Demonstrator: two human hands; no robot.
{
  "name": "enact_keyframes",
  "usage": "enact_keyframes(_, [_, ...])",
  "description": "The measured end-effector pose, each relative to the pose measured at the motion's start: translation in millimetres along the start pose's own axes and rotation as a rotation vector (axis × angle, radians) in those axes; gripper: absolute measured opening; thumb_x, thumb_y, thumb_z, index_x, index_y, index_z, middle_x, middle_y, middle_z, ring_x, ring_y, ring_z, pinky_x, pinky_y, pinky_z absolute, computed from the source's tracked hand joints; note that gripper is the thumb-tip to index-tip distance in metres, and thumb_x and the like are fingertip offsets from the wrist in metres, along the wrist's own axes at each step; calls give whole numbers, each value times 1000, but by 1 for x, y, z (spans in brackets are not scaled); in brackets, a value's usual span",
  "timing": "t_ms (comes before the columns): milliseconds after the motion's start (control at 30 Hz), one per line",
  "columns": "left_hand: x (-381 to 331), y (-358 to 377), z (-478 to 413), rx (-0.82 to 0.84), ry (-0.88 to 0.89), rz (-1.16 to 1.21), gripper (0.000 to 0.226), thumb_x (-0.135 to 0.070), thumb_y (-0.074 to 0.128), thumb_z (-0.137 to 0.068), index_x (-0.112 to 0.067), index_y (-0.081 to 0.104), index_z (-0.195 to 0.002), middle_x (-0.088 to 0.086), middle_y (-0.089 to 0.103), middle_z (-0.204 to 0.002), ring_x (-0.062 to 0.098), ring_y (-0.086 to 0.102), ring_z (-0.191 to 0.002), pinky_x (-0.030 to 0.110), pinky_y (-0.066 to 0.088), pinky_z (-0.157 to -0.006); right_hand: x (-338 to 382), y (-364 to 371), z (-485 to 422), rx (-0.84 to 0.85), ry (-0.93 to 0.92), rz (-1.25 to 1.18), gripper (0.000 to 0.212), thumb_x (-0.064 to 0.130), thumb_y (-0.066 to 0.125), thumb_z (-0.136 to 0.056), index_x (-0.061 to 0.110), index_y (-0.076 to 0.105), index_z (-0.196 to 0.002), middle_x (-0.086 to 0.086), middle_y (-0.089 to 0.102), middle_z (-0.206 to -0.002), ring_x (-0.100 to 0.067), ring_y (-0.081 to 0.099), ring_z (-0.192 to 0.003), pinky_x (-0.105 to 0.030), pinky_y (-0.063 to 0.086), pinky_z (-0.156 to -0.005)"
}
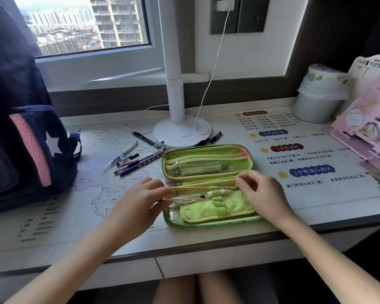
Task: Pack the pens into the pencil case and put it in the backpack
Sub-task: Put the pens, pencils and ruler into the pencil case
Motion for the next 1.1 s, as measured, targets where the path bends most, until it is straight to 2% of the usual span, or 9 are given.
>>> enact_keyframes(100, [-7, 7, -7, -9, 38, -68, 15, -14, 66, -77, -18, 74, -89, 0, 61, -73, 21, 56, -67, 22, 44, -58, 4, 2, 1, -4, -36, 54, 9, 20, 62, -86, 16, 70, -87, 8, 66, -80, -7, 58, -73, -11, 40, -62])
enact_keyframes(233, [-17, 18, -14, -22, 76, -46, 15, -13, 68, -78, -19, 75, -90, 2, 59, -72, 22, 54, -67, 28, 51, -54, 3, 1, 1, -15, -53, 55, 9, 18, 62, -85, 15, 70, -86, 4, 70, -82, -11, 61, -75, -23, 46, -66])
enact_keyframes(367, [-31, 30, -21, -7, 99, -28, 16, -14, 66, -76, -19, 75, -89, 2, 55, -66, 20, 53, -64, 21, 46, -54, 4, 4, 1, -27, -86, 81, 7, 17, 63, -85, 15, 70, -85, 4, 70, -82, -9, 59, -74, -19, 42, -64])
enact_keyframes(500, [-41, 43, -36, -21, 86, -1, 11, -17, 66, -72, -16, 74, -80, 0, 60, -66, 22, 58, -63, 24, 50, -57, 3, 5, 1, -20, -100, 101, 7, 17, 63, -84, 16, 70, -84, 5, 69, -83, -7, 56, -76, -11, 36, -65])
enact_keyframes(633, [-34, 46, -52, 13, -15, 84, 14, -30, 75, -69, -19, 72, -78, 1, 64, -76, 24, 57, -75, 33, 48, -68, 3, 6, 1, 47, -74, 84, 8, 18, 62, -85, 19, 70, -85, 8, 69, -85, -6, 59, -81, -21, 46, -72])
enact_keyframes(733, [-15, 36, -52, 30, -136, 181, 23, -47, 67, -74, -27, 72, -86, -4, 61, -89, 17, 54, -86, 32, 44, -76, 7, -6, -14, 99, -39, 17, 12, 19, 60, -87, 17, 70, -93, 7, 69, -86, -7, 62, -81, -23, 50, -74])
enact_keyframes(867, [46, 3, -48, -167, -405, 246, 10, -18, 64, -85, -18, 71, -92, -4, 61, -92, 16, 57, -87, 29, 47, -77, 21, -23, -62, -11, -100, 100, 14, 17, 57, -89, 12, 69, -95, 0, 70, -87, -13, 63, -76, -26, 52, -68])
enact_keyframes(1000, [110, -15, -42, -294, -604, 66, 13, -10, 60, -86, -7, 71, -92, 12, 66, -97, 28, 61, -94, 31, 45, -73, 23, 16, -124, 116, -112, 321, 19, 21, 53, -90, 17, 66, -104, 0, 68, -107, -20, 61, -95, -32, 48, -78])
enact_keyframes(1100, [151, -15, -46, -271, -693, -39, 15, -11, 57, -87, -7, 69, -94, 15, 63, -95, 33, 59, -86, 29, 37, -66, 25, 55, -160, 230, -127, 476, 24, 19, 50, -90, 21, 62, -111, -2, 63, -118, -25, 53, -109, -34, 44, -83])
Point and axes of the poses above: each hand's wrist, its own z-axis away from the middle knuckle, its own y-axis out of the palm, x = y × z, the point moved 8 cm from there along -z, towards the middle knuckle
